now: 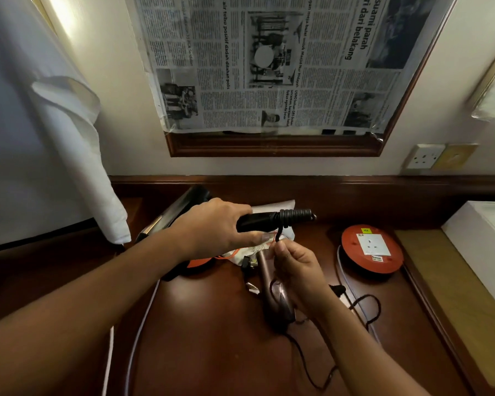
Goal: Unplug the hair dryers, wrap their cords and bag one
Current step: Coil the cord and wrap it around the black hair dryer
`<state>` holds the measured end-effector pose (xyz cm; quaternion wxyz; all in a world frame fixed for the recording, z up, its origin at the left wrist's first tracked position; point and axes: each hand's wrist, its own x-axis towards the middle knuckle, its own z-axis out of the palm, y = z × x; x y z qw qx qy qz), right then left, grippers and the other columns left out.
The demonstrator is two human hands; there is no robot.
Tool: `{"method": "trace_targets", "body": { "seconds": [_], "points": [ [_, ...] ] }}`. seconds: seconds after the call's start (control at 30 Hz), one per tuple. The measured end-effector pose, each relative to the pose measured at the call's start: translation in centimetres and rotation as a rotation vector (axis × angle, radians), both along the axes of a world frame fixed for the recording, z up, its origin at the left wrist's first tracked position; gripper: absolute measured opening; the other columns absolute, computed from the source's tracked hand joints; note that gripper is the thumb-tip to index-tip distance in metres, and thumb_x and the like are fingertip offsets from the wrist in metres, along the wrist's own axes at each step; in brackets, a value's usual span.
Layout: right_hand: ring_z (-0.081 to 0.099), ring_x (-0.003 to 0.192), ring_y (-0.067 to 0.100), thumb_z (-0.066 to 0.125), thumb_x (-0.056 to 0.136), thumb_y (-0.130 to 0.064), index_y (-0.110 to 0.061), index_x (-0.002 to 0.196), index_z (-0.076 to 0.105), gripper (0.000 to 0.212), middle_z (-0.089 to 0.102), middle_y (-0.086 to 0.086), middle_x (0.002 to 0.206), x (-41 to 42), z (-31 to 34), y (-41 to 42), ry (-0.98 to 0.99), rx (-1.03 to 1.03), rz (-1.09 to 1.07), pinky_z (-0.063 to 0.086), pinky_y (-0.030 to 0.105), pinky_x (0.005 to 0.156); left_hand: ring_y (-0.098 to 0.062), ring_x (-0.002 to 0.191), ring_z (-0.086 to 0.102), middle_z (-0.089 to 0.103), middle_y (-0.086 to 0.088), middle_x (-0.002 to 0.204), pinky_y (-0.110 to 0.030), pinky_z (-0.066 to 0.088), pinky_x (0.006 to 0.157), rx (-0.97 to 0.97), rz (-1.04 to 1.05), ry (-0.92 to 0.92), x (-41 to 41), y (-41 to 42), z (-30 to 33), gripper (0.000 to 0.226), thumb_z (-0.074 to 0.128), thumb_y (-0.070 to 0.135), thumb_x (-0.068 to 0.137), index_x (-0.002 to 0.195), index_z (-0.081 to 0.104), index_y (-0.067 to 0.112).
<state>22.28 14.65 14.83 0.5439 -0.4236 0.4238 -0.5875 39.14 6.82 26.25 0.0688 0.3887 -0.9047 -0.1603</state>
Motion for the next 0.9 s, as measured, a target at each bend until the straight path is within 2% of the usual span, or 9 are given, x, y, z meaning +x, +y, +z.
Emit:
{"method": "trace_targets", "body": {
  "seconds": [0.1, 0.23, 0.33, 0.4, 0.47, 0.53, 0.7, 0.8, 0.9],
  "points": [
    [0.041, 0.052, 0.004, 0.049, 0.098, -0.024, -0.014, 0.072, 0.060, 0.030, 0.047, -0.010, 0.054, 0.0, 0.5, -0.9, 0.340, -0.062, -0.156, 0.035, 0.019, 0.052, -0.009, 0.057, 0.054, 0.056, 0.007, 0.064, -0.023, 0.037, 0.052, 0.023, -0.050, 0.005, 0.1, 0.0, 0.0, 0.047, 0.043, 0.079, 0.071, 0.078, 0.052, 0.034],
    [0.044, 0.040, -0.002, 0.047, 0.098, -0.015, -0.013, 0.067, 0.062, 0.034, 0.045, -0.013, 0.040, -0.6, 1.6, -2.1, 0.549, 0.021, -0.156, 0.030, 0.011, 0.047, -0.009, 0.061, 0.057, 0.058, 0.007, 0.067, -0.025, 0.043, 0.054, 0.040, -0.104, -0.007, 0.6, 0.0, 0.2, 0.030, 0.058, 0.065, 0.079, 0.080, 0.051, 0.035],
    [0.053, 0.045, -0.008, 0.049, 0.096, -0.005, -0.015, 0.076, 0.060, 0.025, 0.051, -0.015, 0.056, -1.6, 2.6, -2.8, 0.603, 0.158, -0.044, 0.038, 0.010, 0.051, -0.007, 0.062, 0.056, 0.056, 0.009, 0.068, -0.025, 0.043, 0.055, -0.013, -0.120, -0.080, 0.8, 0.0, 0.4, 0.034, 0.062, 0.063, 0.077, 0.089, 0.053, 0.033],
    [0.057, 0.054, -0.006, 0.051, 0.092, 0.002, -0.021, 0.078, 0.061, 0.028, 0.056, -0.010, 0.068, -3.0, 3.7, -3.6, 0.739, 0.172, 0.066, 0.042, 0.007, 0.057, -0.005, 0.062, 0.054, 0.053, 0.011, 0.068, -0.024, 0.041, 0.055, -0.073, -0.127, -0.156, 0.6, 0.0, 0.5, 0.032, 0.063, 0.060, 0.079, 0.091, 0.052, 0.032],
    [0.054, 0.060, 0.006, 0.055, 0.092, -0.003, -0.018, 0.072, 0.065, 0.027, 0.059, -0.003, 0.066, -4.6, 5.3, -4.5, 0.950, 0.118, 0.192, 0.042, 0.014, 0.060, -0.007, 0.065, 0.055, 0.053, 0.011, 0.070, -0.028, 0.048, 0.060, -0.111, -0.115, -0.234, 0.5, -0.1, 0.5, 0.030, 0.061, 0.056, 0.081, 0.096, 0.054, 0.031],
    [0.048, 0.059, 0.008, 0.058, 0.093, -0.018, -0.017, 0.070, 0.066, 0.024, 0.055, -0.001, 0.062, -6.3, 6.9, -5.3, 1.000, 0.096, 0.275, 0.039, 0.021, 0.058, -0.010, 0.067, 0.056, 0.053, 0.010, 0.070, -0.032, 0.051, 0.063, -0.141, -0.094, -0.282, 0.5, -0.3, 0.5, 0.028, 0.060, 0.054, 0.082, 0.096, 0.052, 0.031],
    [0.048, 0.056, 0.004, 0.058, 0.093, -0.028, -0.015, 0.075, 0.067, 0.024, 0.060, 0.009, 0.069, -8.7, 10.6, -6.9, 1.184, -0.011, 0.399, 0.038, 0.014, 0.057, -0.012, 0.065, 0.050, 0.043, 0.011, 0.065, -0.028, 0.040, 0.058, -0.240, -0.102, -0.329, -1.0, 0.2, 0.2, 0.026, 0.056, 0.054, 0.084, 0.095, 0.046, 0.033],
    [0.061, 0.078, 0.003, 0.061, 0.091, -0.030, -0.019, 0.089, 0.072, 0.016, 0.069, -0.005, 0.084, -9.5, 11.5, -7.2, 1.286, -0.076, 0.388, 0.045, 0.019, 0.075, -0.014, 0.062, 0.047, 0.041, 0.009, 0.066, -0.028, 0.035, 0.054, -0.290, -0.082, -0.371, -2.2, 0.3, -0.1, 0.028, 0.054, 0.054, 0.085, 0.100, 0.049, 0.031],
    [0.061, 0.086, 0.000, 0.065, 0.088, -0.027, -0.020, 0.097, 0.073, 0.013, 0.069, -0.013, 0.088, -9.9, 12.2, -6.9, 1.315, -0.153, 0.317, 0.044, 0.011, 0.077, -0.016, 0.061, 0.045, 0.043, 0.008, 0.070, -0.028, 0.029, 0.050, -0.345, -0.058, -0.411, -3.4, 0.5, -0.5, 0.031, 0.053, 0.053, 0.086, 0.105, 0.050, 0.029]
  ]
}}
